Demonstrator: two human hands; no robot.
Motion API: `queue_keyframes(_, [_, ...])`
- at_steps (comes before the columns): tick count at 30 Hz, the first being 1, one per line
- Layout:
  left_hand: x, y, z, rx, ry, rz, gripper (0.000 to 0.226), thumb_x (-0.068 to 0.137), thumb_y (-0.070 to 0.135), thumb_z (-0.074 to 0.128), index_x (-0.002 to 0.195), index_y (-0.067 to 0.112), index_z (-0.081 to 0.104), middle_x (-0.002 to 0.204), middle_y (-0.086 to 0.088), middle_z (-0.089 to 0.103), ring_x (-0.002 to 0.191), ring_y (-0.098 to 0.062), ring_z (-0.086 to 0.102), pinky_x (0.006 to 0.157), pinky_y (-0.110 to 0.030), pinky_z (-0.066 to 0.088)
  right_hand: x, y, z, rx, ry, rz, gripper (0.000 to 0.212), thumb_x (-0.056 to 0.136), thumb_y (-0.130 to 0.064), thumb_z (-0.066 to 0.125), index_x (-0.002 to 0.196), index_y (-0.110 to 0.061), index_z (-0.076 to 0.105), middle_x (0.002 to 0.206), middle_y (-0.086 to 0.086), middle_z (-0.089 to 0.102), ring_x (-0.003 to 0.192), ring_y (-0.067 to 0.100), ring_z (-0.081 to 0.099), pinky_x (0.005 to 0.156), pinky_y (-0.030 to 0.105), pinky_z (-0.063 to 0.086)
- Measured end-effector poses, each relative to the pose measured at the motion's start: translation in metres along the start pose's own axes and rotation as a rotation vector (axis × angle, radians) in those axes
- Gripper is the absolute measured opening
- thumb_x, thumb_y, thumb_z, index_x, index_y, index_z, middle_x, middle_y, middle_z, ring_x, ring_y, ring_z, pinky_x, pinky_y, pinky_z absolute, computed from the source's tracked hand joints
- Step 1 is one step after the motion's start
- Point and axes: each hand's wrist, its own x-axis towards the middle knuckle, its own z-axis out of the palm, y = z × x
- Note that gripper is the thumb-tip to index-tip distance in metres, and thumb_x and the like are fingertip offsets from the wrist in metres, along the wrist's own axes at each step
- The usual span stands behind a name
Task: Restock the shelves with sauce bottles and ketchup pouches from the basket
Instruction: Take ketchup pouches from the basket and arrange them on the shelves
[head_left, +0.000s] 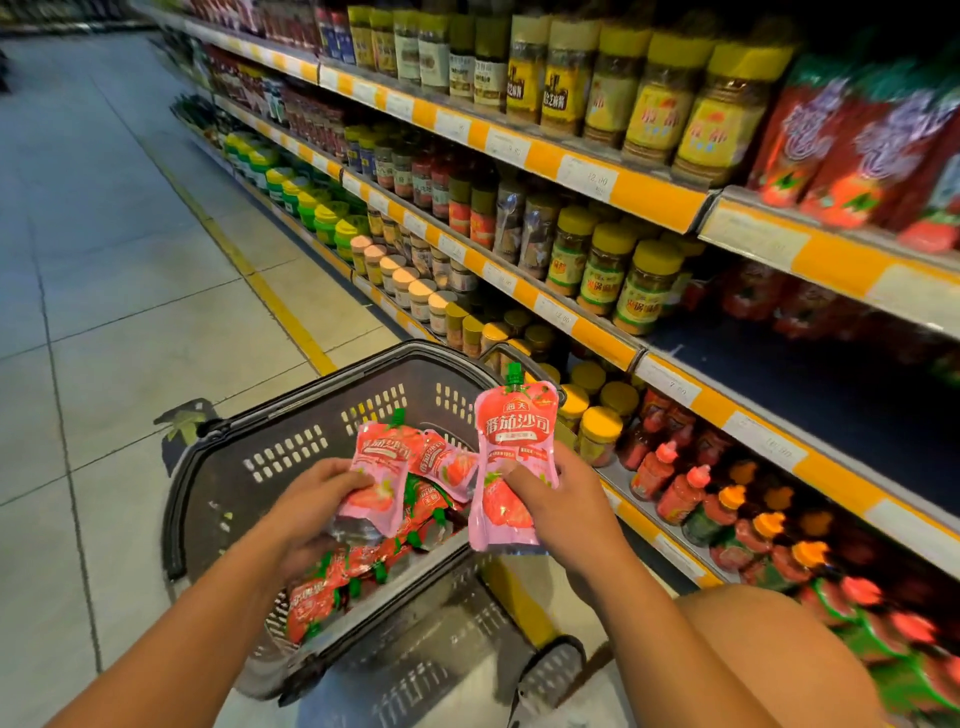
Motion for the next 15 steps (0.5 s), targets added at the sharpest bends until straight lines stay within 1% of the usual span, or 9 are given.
queue_keyframes(2, [-0.013, 0.013, 0.026, -0.028, -0.055, 0.044, 0.024, 0.098, 0.009, 0.065, 0.121, 0.006, 0.06, 0.101, -0.02, 0.076, 0.072, -0.028, 0.074, 0.057, -0.038, 0.061, -0.01, -0.005, -0.012, 0.018, 0.038, -0.02, 0.015, 0.097, -0.028, 0.071, 0.112, -0.028, 0.072, 0.1, -0.004, 0.079, 0.088, 0.017, 0.077, 0.08, 0.042, 0.062])
queue_keyframes(3, [-0.019, 0.018, 0.039, -0.042, -0.089, 0.07, 0.025, 0.098, 0.009, 0.066, 0.122, 0.005, 0.06, 0.098, -0.019, 0.077, 0.071, -0.027, 0.074, 0.058, -0.037, 0.061, -0.015, -0.008, -0.019, 0.03, 0.055, -0.027, 0.014, 0.097, -0.028, 0.07, 0.111, -0.027, 0.072, 0.099, -0.003, 0.079, 0.087, 0.017, 0.077, 0.077, 0.039, 0.062])
queue_keyframes(4, [-0.025, 0.022, 0.053, -0.043, -0.128, 0.097, 0.027, 0.097, 0.009, 0.067, 0.123, 0.004, 0.06, 0.098, -0.019, 0.077, 0.073, -0.028, 0.074, 0.061, -0.038, 0.062, -0.021, -0.011, -0.027, 0.045, 0.072, -0.031, 0.014, 0.098, -0.028, 0.07, 0.112, -0.026, 0.073, 0.098, -0.003, 0.08, 0.086, 0.016, 0.077, 0.073, 0.034, 0.06])
queue_keyframes(6, [-0.036, 0.028, 0.082, -0.036, -0.218, 0.138, 0.033, 0.094, 0.013, 0.072, 0.125, 0.003, 0.062, 0.102, -0.021, 0.077, 0.078, -0.029, 0.074, 0.074, -0.044, 0.061, -0.035, -0.016, -0.046, 0.06, 0.102, -0.041, 0.014, 0.099, -0.028, 0.069, 0.112, -0.027, 0.073, 0.098, -0.004, 0.08, 0.085, 0.014, 0.077, 0.068, 0.025, 0.057])
queue_keyframes(7, [-0.042, 0.03, 0.097, -0.036, -0.26, 0.153, 0.034, 0.093, 0.014, 0.073, 0.124, 0.004, 0.063, 0.104, -0.022, 0.076, 0.079, -0.029, 0.074, 0.076, -0.046, 0.06, -0.043, -0.018, -0.057, 0.055, 0.118, -0.051, 0.014, 0.099, -0.027, 0.069, 0.112, -0.026, 0.073, 0.098, -0.004, 0.08, 0.085, 0.013, 0.077, 0.068, 0.024, 0.057])
queue_keyframes(9, [-0.055, 0.033, 0.127, -0.011, -0.328, 0.181, 0.032, 0.092, 0.014, 0.074, 0.122, 0.005, 0.064, 0.104, -0.022, 0.077, 0.076, -0.028, 0.075, 0.069, -0.042, 0.062, -0.059, -0.021, -0.083, 0.031, 0.165, -0.068, 0.013, 0.098, -0.029, 0.07, 0.111, -0.027, 0.073, 0.097, -0.005, 0.08, 0.085, 0.013, 0.077, 0.071, 0.027, 0.057])
queue_keyframes(11, [-0.068, 0.033, 0.158, 0.011, -0.387, 0.195, 0.031, 0.092, 0.014, 0.074, 0.121, 0.007, 0.065, 0.102, -0.02, 0.077, 0.076, -0.027, 0.076, 0.063, -0.039, 0.063, -0.076, -0.023, -0.113, 0.033, 0.247, -0.062, 0.013, 0.096, -0.03, 0.071, 0.108, -0.027, 0.073, 0.095, -0.005, 0.08, 0.083, 0.014, 0.078, 0.073, 0.031, 0.059])
queue_keyframes(12, [-0.073, 0.033, 0.173, 0.019, -0.42, 0.205, 0.032, 0.091, 0.014, 0.074, 0.121, 0.008, 0.064, 0.101, -0.019, 0.078, 0.078, -0.028, 0.076, 0.063, -0.04, 0.063, -0.084, -0.023, -0.129, 0.053, 0.291, -0.052, 0.014, 0.095, -0.031, 0.072, 0.109, -0.026, 0.073, 0.096, -0.003, 0.081, 0.084, 0.016, 0.078, 0.075, 0.034, 0.06])
queue_keyframes(15, [-0.087, 0.033, 0.217, 0.096, -0.5, 0.232, 0.036, 0.09, 0.021, 0.077, 0.123, 0.013, 0.065, 0.107, -0.018, 0.077, 0.09, -0.034, 0.077, 0.074, -0.046, 0.062, -0.108, -0.022, -0.182, 0.097, 0.411, -0.02, 0.019, 0.095, -0.032, 0.072, 0.113, -0.024, 0.073, 0.1, 0.002, 0.08, 0.09, 0.025, 0.078, 0.085, 0.047, 0.063])
